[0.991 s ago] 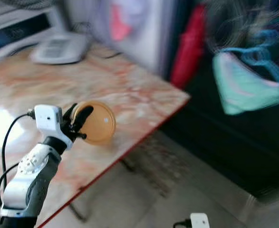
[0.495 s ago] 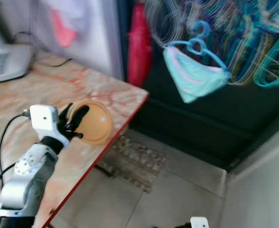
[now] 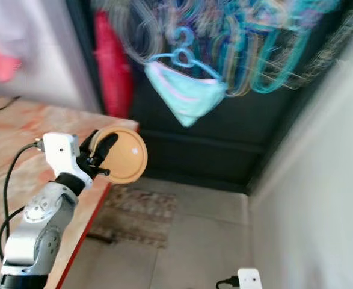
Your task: Restocking fridge
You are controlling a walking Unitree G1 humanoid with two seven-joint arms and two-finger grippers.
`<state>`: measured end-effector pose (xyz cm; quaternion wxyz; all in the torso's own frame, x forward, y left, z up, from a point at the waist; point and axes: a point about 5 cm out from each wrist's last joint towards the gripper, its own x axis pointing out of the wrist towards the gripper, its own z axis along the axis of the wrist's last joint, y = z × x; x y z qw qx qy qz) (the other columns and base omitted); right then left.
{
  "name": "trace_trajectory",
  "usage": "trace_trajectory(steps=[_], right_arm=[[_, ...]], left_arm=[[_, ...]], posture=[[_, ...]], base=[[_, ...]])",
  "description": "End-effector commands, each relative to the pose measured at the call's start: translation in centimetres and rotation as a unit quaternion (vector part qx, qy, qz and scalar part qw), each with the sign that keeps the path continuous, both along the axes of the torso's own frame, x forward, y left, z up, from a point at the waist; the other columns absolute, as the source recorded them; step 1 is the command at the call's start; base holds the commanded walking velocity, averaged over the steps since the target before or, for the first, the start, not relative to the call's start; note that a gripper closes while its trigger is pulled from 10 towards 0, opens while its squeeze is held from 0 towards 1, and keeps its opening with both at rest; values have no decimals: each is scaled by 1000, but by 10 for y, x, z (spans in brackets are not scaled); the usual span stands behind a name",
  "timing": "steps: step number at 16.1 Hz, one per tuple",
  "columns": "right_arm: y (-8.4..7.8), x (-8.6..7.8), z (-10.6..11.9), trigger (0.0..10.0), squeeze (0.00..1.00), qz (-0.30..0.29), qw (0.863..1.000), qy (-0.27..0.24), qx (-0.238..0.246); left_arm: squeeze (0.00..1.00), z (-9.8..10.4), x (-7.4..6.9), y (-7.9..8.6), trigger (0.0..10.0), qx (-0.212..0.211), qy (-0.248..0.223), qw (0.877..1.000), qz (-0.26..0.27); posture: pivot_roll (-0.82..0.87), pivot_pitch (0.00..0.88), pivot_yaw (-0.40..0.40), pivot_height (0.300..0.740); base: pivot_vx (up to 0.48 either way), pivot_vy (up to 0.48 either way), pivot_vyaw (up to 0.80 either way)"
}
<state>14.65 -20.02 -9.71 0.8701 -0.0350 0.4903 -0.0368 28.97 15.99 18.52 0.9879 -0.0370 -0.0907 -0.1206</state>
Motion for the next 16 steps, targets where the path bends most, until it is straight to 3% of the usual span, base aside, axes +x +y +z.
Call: trace_trajectory(steps=[1, 9, 16], right_arm=[[5, -11, -5, 10000, 0, 2, 1000, 20, 4], [-2, -23, -7, 10000, 0, -3, 1000, 27, 3], [-3, -19, -6, 10000, 0, -3, 1000, 25, 4]], left_arm=[[0, 5, -2, 2, 10000, 3, -13, 1000, 5], [0, 4, -2, 2, 10000, 6, -10, 1000, 0], [0, -2, -1, 2, 10000, 13, 0, 1000, 1]], posture=[[109, 138, 23, 740], [109, 139, 31, 740], [106, 138, 32, 740]], base=[[0, 0, -800], [0, 0, -800], [0, 0, -800]])
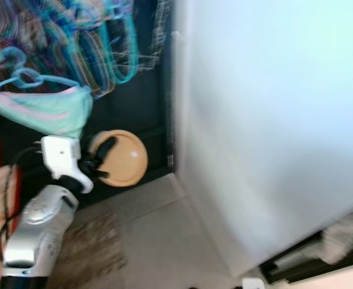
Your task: Restocking fridge
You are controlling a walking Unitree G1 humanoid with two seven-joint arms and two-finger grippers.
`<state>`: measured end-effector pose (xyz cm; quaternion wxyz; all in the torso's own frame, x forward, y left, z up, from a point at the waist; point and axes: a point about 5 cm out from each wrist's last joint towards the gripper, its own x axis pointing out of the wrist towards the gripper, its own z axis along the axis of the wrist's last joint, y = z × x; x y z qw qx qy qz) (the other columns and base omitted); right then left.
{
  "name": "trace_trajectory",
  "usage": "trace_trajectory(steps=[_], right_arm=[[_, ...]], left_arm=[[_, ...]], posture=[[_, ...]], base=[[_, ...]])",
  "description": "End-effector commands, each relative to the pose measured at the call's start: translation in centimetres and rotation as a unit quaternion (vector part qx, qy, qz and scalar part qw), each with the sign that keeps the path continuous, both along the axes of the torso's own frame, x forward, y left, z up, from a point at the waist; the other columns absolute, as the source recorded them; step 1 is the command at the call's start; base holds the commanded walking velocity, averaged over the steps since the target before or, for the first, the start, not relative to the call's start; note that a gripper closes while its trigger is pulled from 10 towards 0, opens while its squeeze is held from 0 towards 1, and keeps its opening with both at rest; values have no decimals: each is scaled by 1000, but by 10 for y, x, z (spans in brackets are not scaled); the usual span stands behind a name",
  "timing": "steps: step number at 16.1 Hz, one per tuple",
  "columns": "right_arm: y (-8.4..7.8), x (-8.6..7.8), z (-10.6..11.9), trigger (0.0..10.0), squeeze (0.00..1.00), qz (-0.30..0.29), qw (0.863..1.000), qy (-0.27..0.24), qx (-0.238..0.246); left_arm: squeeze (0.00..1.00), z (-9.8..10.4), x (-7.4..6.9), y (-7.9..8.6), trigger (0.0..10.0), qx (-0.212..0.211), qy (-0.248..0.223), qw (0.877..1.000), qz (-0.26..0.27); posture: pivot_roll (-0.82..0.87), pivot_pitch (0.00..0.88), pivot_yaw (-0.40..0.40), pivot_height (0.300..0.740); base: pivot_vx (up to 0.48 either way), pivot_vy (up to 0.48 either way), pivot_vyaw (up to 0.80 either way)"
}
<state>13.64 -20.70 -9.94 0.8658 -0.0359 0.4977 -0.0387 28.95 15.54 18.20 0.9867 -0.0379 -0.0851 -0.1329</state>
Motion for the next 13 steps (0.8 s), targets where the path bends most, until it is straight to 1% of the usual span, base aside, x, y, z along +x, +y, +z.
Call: trace_trajectory(steps=[1, 2, 6, 9, 11, 12, 13], right_arm=[[5, -9, -4, 10000, 0, -1, 1000, 16, 5], [8, -7, -4, 10000, 0, 0, 1000, 16, 7], [12, -7, -4, 10000, 0, 2, 1000, 15, 8], [13, -8, -5, 10000, 0, 2, 1000, 16, 8], [12, -9, -5, 10000, 0, 0, 1000, 16, 8], [9, -9, -5, 10000, 0, -3, 1000, 15, 8], [8, -9, -4, 10000, 0, -4, 1000, 15, 8]], left_arm=[[0, 1, -1, 7, 10000, 12, -5, 1000, 13], [0, -1, -1, 7, 10000, 13, -3, 1000, 15], [0, -3, -1, 8, 10000, 14, 2, 1000, 15], [0, -16, -1, 11, 10000, 21, 25, 999, 22], [0, -50, -4, 24, 10000, 33, 80, 995, 44], [0, -71, -5, 30, 10000, 40, 117, 991, 49], [0, -88, -6, 35, 10000, 43, 147, 987, 53]], posture=[[106, 138, 32, 740], [104, 137, 32, 740], [104, 137, 31, 740], [105, 137, 35, 740], [97, 134, 41, 740], [99, 135, 43, 740], [98, 134, 43, 740]], base=[[0, 0, -800], [0, 0, -800], [0, 0, -800], [0, 0, -800], [0, 0, -800], [0, 0, -800], [0, 0, -800]])
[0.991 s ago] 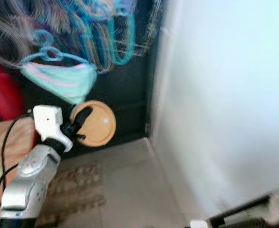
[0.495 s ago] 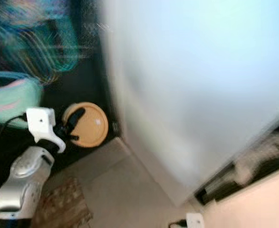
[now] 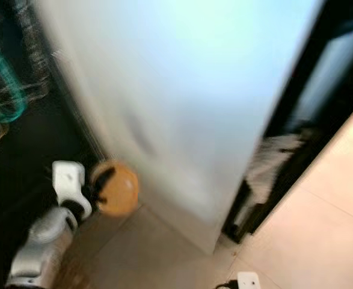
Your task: Restocking fridge
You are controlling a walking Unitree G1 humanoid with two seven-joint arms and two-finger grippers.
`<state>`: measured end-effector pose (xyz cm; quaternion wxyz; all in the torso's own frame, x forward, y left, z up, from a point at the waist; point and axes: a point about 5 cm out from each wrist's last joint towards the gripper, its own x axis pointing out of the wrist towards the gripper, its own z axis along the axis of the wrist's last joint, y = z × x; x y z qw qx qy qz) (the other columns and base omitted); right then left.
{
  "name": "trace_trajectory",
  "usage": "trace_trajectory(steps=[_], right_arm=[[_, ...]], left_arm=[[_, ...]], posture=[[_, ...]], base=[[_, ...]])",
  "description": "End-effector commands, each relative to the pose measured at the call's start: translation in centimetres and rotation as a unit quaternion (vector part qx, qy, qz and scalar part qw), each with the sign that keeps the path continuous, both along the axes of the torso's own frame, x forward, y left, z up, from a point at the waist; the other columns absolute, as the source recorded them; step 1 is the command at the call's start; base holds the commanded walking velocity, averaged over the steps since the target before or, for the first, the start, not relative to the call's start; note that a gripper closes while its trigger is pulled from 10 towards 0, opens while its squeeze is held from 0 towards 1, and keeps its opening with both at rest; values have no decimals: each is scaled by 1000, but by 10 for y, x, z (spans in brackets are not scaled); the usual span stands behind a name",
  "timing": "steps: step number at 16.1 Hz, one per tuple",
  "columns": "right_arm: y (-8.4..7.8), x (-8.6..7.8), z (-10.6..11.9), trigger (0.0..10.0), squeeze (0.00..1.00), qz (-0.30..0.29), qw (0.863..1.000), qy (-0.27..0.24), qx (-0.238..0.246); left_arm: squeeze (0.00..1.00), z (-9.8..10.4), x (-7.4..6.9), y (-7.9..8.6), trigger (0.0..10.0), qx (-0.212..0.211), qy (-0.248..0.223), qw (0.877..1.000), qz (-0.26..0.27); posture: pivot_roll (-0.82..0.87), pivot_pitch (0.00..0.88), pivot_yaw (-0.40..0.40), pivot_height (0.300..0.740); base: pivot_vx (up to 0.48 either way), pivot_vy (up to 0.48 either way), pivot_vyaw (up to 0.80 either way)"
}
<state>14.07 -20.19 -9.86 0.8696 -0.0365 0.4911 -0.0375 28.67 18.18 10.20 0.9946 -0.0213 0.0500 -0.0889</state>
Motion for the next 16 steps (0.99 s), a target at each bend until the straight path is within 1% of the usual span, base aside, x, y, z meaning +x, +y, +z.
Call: trace_trajectory(steps=[1, 2, 3, 4, 5, 6, 7, 8, 9, 10, 11, 12, 13, 14, 15, 16], right_arm=[[3, -13, -5, 10000, 0, -6, 1000, 22, 8], [4, -12, -5, 10000, 0, -7, 1000, 21, 8], [4, -12, -5, 10000, 0, -8, 1000, 21, 8], [5, -12, -5, 10000, 0, -9, 1000, 20, 9], [5, -11, -5, 10000, 0, -10, 1000, 20, 9], [5, -10, -5, 10000, 0, -8, 1000, 20, 9], [6, -10, -5, 10000, 0, -7, 1000, 20, 9], [6, -9, -5, 10000, 0, -8, 1000, 19, 9], [7, -8, -4, 10000, 0, -10, 1000, 15, 8], [6, -7, -4, 10000, 0, -13, 1000, 11, 6], [6, -7, -4, 10000, 0, -13, 1000, 10, 6], [5, 5, 1, 10000, 0, -64, 998, -15, 18], [4, 11, 4, 10000, 0, -75, 997, -30, 20], [1, 28, 12, 10000, 0, -75, 994, -73, 19], [-1, 37, 18, 10000, 0, -74, 992, -98, 15], [-3, 43, 21, 10000, 0, -74, 991, -113, 11]], left_arm=[[0, -20, -4, 12, 10000, 8, 34, 999, 19], [0, -47, -8, 20, 10000, -11, 87, 995, 39], [0, -66, -13, 24, 10000, -4, 125, 991, 42], [0, -86, -21, 28, 10000, -15, 164, 985, 53], [0, -100, -26, 28, 10000, -15, 192, 980, 58], [0, -115, -33, 27, 10000, -2, 226, 973, 57], [0, -123, -37, 27, 10000, 4, 246, 968, 58], [0, -133, -44, 26, 10000, 5, 271, 961, 64], [0, -146, -54, 25, 10000, 5, 301, 951, 73], [0, -150, -58, 23, 10000, 6, 311, 947, 74], [0, -151, -59, 23, 10000, 6, 313, 947, 74], [0, -155, -63, 24, 10000, 15, 322, 944, 72], [0, -157, -66, 25, 10000, 16, 327, 942, 74], [0, -159, -68, 27, 10000, 19, 332, 940, 81], [0, -160, -70, 29, 10000, 18, 334, 938, 87], [0, -161, -71, 30, 10000, 17, 335, 938, 90]], posture=[[97, 131, 44, 740], [90, 131, 46, 740], [88, 128, 46, 740], [86, 128, 47, 740], [91, 130, 42, 740], [98, 128, 40, 740], [96, 128, 40, 740], [81, 125, 41, 740], [73, 124, 41, 740], [71, 126, 39, 740], [71, 126, 39, 740], [67, 131, 38, 740], [63, 132, 37, 740], [64, 127, 38, 740], [58, 125, 38, 740], [56, 123, 38, 740]], base=[[0, 0, -800], [0, 0, -800], [0, 0, -800], [0, 0, -800], [0, 0, -800], [0, 0, -800], [0, 0, -800], [0, 0, -800], [0, 0, 0], [0, 0, 0], [0, 0, 0], [0, 0, 0], [0, 0, 0], [0, 0, 0], [0, 0, 0], [0, 0, 0]])
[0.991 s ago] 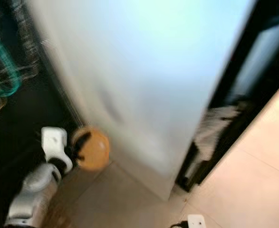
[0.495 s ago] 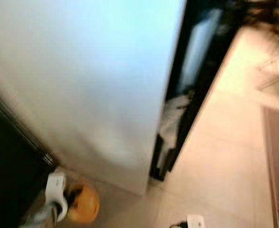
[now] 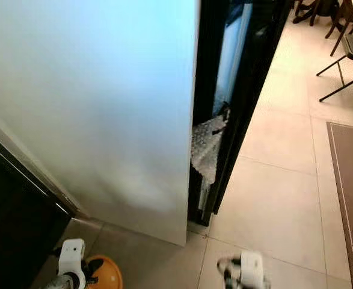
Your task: Restocking fridge
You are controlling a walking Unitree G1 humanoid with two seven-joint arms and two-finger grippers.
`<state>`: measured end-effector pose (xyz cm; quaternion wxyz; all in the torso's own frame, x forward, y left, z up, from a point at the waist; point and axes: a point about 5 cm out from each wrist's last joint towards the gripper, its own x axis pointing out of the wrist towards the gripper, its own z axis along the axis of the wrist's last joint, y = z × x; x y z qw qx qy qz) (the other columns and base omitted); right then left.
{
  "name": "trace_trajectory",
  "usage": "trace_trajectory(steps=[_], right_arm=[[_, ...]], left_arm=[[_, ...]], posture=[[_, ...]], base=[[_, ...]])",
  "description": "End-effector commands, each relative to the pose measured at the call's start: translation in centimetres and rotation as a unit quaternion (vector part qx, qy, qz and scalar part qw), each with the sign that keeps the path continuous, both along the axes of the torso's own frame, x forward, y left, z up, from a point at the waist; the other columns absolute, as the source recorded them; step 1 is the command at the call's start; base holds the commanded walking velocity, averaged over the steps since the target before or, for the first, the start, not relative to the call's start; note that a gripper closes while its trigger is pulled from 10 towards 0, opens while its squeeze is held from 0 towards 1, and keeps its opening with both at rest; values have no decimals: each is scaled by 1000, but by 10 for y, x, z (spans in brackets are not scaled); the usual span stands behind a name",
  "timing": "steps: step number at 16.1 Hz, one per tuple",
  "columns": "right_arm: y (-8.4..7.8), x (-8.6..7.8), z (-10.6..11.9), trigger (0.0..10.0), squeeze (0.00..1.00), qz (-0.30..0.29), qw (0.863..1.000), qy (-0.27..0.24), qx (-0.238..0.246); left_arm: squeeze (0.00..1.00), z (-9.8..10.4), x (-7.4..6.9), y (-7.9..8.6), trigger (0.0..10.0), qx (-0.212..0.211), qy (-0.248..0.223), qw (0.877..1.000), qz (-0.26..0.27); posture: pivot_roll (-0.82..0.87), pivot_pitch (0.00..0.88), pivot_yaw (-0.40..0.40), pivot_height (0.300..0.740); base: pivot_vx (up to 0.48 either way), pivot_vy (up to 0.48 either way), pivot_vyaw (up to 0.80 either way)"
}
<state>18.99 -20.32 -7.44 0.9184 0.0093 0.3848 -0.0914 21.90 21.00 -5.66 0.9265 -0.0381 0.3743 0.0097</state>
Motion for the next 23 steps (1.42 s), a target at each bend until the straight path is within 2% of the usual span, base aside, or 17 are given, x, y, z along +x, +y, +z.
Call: trace_trajectory(steps=[1, 2, 4, 5, 8, 10, 13, 14, 15, 16, 17, 19, 20, 21, 22, 23], right_arm=[[-8, 10, 9, 10000, 0, -26, 999, -40, -5], [-9, 15, 12, 10000, 0, -30, 998, -54, -6], [-10, 51, 45, 10000, 0, -39, 984, -173, -27], [-10, 57, 54, 10000, 0, -45, 977, -206, -33], [-4, 57, 74, 10000, 0, -62, 956, -281, -56], [-1, 58, 83, 10000, 0, -66, 948, -307, -57], [2, 67, 110, 10000, 0, -73, 930, -354, -64], [2, 71, 115, 10000, 278, -73, 927, -362, -61], [4, 80, 127, 10000, 1000, -69, 922, -378, -54], [7, 95, 142, 10000, 1000, -49, 917, -394, -44], [11, 103, 150, 10000, 1000, -24, 914, -403, -44], [12, 108, 152, 10000, 1000, -18, 916, -400, -37], [11, 106, 148, 10000, 204, -18, 920, -390, -37], [11, 104, 144, 10000, 0, -19, 922, -384, -36], [8, 99, 135, 10000, 0, -23, 930, -364, -37], [0, 87, 113, 10000, 0, -39, 947, -315, -36]], left_arm=[[0, -4, -6, 3, 10000, 5, 9, 1000, 4], [0, -4, -7, 3, 10000, 5, 10, 1000, 5], [0, -6, -10, 4, 10000, 7, 11, 1000, 11], [0, -6, -10, 4, 10000, 6, 10, 1000, 14], [0, -7, -11, 3, 10000, 7, 10, 1000, 14], [0, -7, -11, 2, 10000, 6, 10, 1000, 13], [0, -7, -11, 0, 10000, 4, 8, 1000, 15], [0, -7, -11, 0, 10000, 4, 8, 1000, 15], [0, -7, -11, 1, 10000, 4, 7, 1000, 17], [0, -7, -10, 2, 10000, 6, 6, 1000, 23], [0, -6, -10, 2, 10000, 5, 5, 1000, 24], [0, -7, -11, 1, 10000, 5, 6, 1000, 26], [0, -7, -11, 1, 10000, 4, 6, 1000, 26], [0, -7, -11, 1, 10000, 3, 5, 1000, 27], [0, -8, -12, 1, 10000, 2, 7, 1000, 28], [0, -8, -13, 1, 10000, 3, 10, 1000, 28]], posture=[[43, 119, 36, 740], [40, 116, 35, 740], [40, 100, 27, 740], [42, 94, 23, 740], [28, 81, 18, 740], [26, 73, 15, 740], [25, 72, 12, 740], [25, 78, 11, 740], [26, 85, 11, 740], [23, 93, 11, 740], [23, 96, 11, 740], [28, 103, 7, 740], [30, 106, 7, 740], [30, 109, 7, 740], [26, 112, 8, 740], [25, 112, 8, 740]], base=[[0, 0, 0], [0, 0, 0], [0, 0, 0], [0, 0, 0], [0, 0, 0], [0, 0, 0], [0, 0, 0], [0, 0, 0], [0, 0, 0], [0, 0, 0], [0, 0, 0], [0, 0, 0], [0, 0, 0], [0, 0, 0], [0, 0, 0], [0, 0, 0]])
